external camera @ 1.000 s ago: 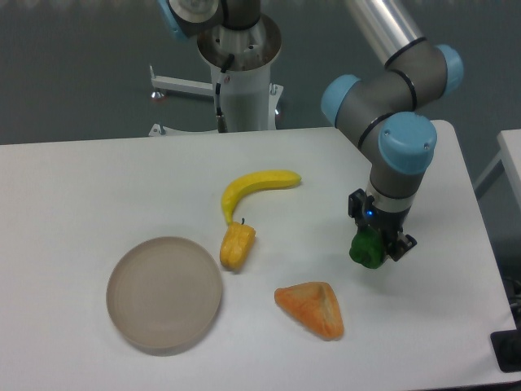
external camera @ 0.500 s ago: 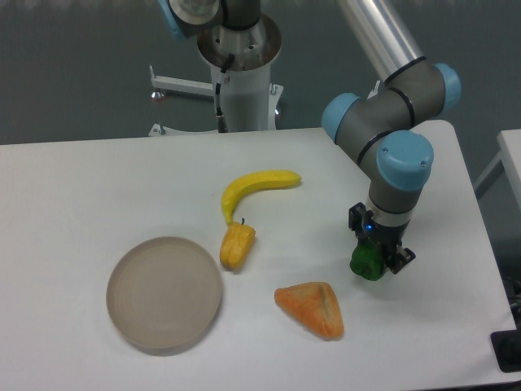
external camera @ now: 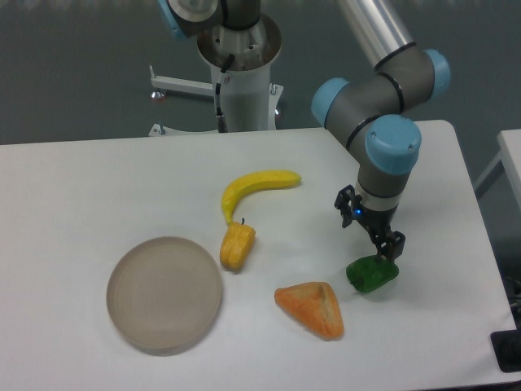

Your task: Place the green pepper on the table

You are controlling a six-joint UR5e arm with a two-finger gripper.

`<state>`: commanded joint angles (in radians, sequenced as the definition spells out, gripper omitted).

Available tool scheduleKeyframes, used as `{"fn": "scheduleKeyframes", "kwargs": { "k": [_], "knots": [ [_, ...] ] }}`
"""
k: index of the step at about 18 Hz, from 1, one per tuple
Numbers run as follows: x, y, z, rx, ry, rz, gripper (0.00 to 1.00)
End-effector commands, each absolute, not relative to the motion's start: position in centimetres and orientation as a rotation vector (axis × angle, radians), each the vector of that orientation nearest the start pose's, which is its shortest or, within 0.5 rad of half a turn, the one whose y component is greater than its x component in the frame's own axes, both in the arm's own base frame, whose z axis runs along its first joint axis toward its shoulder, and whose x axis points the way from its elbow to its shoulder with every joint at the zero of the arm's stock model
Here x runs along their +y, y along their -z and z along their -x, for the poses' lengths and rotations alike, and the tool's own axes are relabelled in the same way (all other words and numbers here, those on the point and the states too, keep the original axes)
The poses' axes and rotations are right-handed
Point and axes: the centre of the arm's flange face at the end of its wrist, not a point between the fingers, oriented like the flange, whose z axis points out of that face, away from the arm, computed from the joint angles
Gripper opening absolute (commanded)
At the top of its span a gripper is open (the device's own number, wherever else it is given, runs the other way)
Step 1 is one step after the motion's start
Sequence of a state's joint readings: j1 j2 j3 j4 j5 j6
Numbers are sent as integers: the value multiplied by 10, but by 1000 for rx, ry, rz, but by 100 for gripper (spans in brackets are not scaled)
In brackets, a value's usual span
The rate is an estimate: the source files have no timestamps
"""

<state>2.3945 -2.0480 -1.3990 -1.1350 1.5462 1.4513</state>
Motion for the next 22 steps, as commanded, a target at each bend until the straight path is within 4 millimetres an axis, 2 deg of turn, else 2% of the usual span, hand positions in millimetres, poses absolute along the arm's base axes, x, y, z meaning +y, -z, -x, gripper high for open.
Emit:
{"fn": "scheduleKeyframes", "kwargs": {
  "k": [2,4,6,8,10,14,22],
  "knots": [
    [556,-348,402,944,-120,2936,100],
    [545,-369,390,951,-67,2953,100],
    [536,-378,380,954,20,2980,100],
    [523,-386,385,935,51,2993,100],
    [516,-393,382,940,66,2992,100],
    [508,-387,373,945,103,3002,100],
    [511,-389,371,952,87,2992,100]
  ]
}}
